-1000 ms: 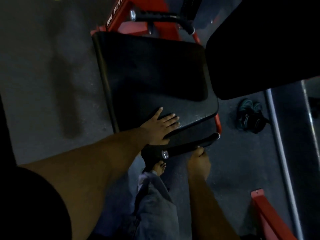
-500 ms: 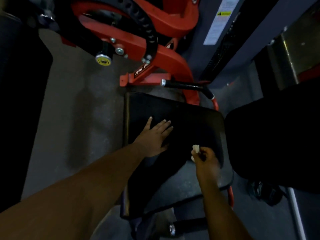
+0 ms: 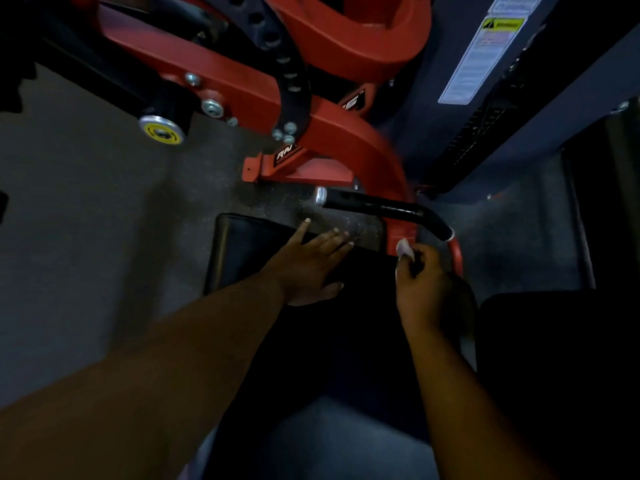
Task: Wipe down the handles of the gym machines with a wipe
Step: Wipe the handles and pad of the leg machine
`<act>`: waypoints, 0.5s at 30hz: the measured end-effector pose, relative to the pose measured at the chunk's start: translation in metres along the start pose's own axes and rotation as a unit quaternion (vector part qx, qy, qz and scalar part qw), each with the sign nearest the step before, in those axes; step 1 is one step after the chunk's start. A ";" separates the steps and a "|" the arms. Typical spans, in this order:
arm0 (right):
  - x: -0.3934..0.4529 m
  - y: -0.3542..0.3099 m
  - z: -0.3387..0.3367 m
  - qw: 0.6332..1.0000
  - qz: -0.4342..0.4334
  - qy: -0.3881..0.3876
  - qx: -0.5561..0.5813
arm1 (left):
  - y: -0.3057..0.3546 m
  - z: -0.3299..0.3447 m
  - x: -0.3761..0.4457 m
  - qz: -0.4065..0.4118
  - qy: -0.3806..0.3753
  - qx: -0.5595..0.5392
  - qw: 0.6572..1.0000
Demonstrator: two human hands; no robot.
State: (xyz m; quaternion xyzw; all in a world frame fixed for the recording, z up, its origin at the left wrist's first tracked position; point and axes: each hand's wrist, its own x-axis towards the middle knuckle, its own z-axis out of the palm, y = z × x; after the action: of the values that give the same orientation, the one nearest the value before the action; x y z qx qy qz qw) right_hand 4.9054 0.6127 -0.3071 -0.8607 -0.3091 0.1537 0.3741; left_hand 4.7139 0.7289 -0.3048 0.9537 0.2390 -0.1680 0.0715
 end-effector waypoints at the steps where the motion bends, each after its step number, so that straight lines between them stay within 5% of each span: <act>1: 0.012 0.004 0.008 1.000 -0.004 0.007 0.003 | -0.001 0.004 0.002 -0.002 0.005 0.002 1.000; 7: 0.080 0.027 0.020 0.990 -0.010 0.127 0.060 | 0.000 0.007 0.001 -0.016 0.013 -0.033 0.999; 10: 0.107 0.021 0.018 0.995 0.066 0.076 0.020 | 0.001 0.007 0.004 -0.008 0.019 -0.044 0.999; 15: 0.082 -0.016 0.031 0.993 -0.086 -0.055 -0.065 | 0.002 0.003 0.003 -0.012 0.010 -0.038 0.999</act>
State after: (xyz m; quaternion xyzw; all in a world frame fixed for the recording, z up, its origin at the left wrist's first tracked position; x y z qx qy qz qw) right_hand 4.9457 0.6917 -0.3190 -0.8437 -0.4111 0.1476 0.3121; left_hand 4.7169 0.7276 -0.3083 0.9492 0.2569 -0.1496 0.1034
